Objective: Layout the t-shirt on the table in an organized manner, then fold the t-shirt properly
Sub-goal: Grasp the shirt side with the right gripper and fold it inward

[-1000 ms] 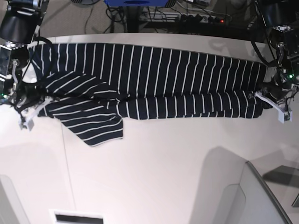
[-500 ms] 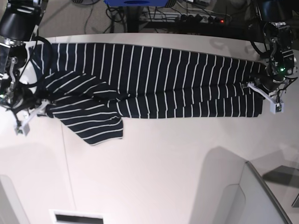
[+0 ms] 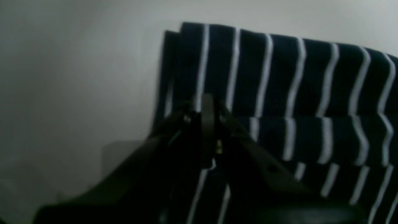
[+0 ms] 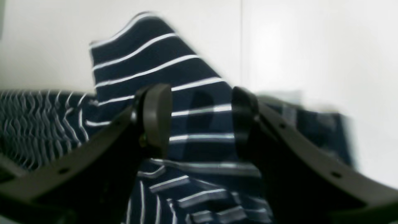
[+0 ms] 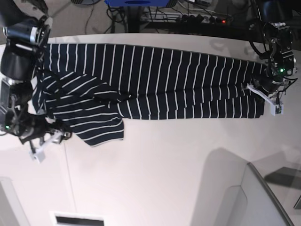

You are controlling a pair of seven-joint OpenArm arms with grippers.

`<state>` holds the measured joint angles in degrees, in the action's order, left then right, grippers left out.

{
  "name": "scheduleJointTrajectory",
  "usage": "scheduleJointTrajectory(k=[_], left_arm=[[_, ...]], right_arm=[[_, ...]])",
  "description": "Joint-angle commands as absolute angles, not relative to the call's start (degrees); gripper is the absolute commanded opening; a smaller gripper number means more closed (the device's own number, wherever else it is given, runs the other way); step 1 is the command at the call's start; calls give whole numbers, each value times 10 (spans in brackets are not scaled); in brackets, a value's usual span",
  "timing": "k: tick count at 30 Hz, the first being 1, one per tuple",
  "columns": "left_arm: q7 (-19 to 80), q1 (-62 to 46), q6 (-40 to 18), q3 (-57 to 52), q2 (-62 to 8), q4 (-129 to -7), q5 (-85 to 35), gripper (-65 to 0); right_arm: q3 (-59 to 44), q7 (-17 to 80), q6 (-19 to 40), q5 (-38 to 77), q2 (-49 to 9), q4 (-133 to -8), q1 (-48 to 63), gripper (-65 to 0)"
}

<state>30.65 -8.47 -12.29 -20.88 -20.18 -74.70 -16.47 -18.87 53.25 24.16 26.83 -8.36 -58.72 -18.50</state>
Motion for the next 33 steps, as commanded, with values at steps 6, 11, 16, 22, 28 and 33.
scheduleJointTrajectory(k=[6,11,16,22,28,33], left_arm=[[295,-79,-120,-212,-211,-717,-165,-650],[295,-81,-121,-212,-211,-715,-165,-650],[295,-80,-120,-174,-213,-714,-165,-650],[295,-78,-120,-169,-211,-714,-165,-650],[295,-79,-120,-173,-213,-714,-165,-650],[294,-80,-120,-175,-217,-699,-165,-650]], right_arm=[[-90,407,246,276,-112,-485,-233,-357],[-42,349,245,276,-124,-414,-239,-359],[-38,327,245,276,-124,-409,-228,-359],[-37,326,245,276,-124,-411,-228,-359],[-37,346,244,276,-140,-508,-209,-359],[-37,344,195,204,-143,-512,-211,-357]])
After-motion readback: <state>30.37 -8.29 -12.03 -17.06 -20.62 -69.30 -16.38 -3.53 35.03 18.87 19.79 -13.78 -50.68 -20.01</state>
